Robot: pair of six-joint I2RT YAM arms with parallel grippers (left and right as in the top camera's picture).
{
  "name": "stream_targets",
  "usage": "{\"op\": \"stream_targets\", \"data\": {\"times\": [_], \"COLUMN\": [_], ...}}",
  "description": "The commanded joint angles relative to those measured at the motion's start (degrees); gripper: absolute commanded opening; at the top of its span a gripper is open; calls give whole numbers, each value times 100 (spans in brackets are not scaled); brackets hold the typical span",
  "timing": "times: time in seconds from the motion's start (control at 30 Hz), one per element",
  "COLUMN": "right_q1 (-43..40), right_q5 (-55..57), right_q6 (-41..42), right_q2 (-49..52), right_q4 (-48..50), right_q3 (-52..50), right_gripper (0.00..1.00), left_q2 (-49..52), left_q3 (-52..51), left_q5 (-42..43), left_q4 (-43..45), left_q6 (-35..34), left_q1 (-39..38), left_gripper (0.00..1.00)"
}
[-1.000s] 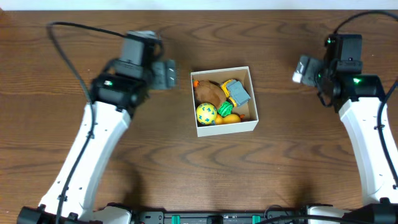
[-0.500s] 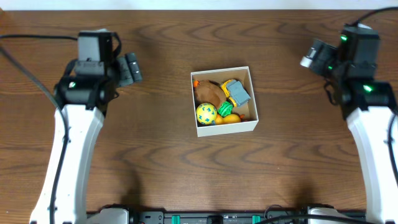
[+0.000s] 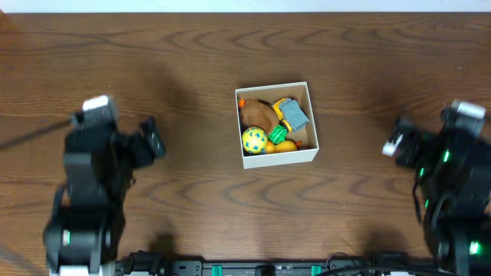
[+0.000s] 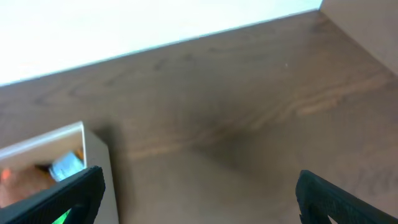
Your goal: Pack container
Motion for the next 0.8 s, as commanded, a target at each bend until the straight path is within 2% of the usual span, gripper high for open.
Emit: {"op": "stream_targets", "data": {"times": [0.0,0.2,0.77], "right_q1": [186,234,234], "right_q5": [240,249,195], "right_q6": [-103,-2,0], "right_q2": [-710,-1287,-1224], "right_q4": [-186,-562,-643], "right_q3": [-487,-837,-852], "right_gripper": [99,99,99], "left_q2": [-870,-1700,-1696], "left_q3": [-398,-695,-693], "left_q5": [37,37,39], "left_q4": [-9,-319,-402], "left_q6": [11,11,13], "left_q1": [17,17,17], "left_gripper": [98,98,98]}}
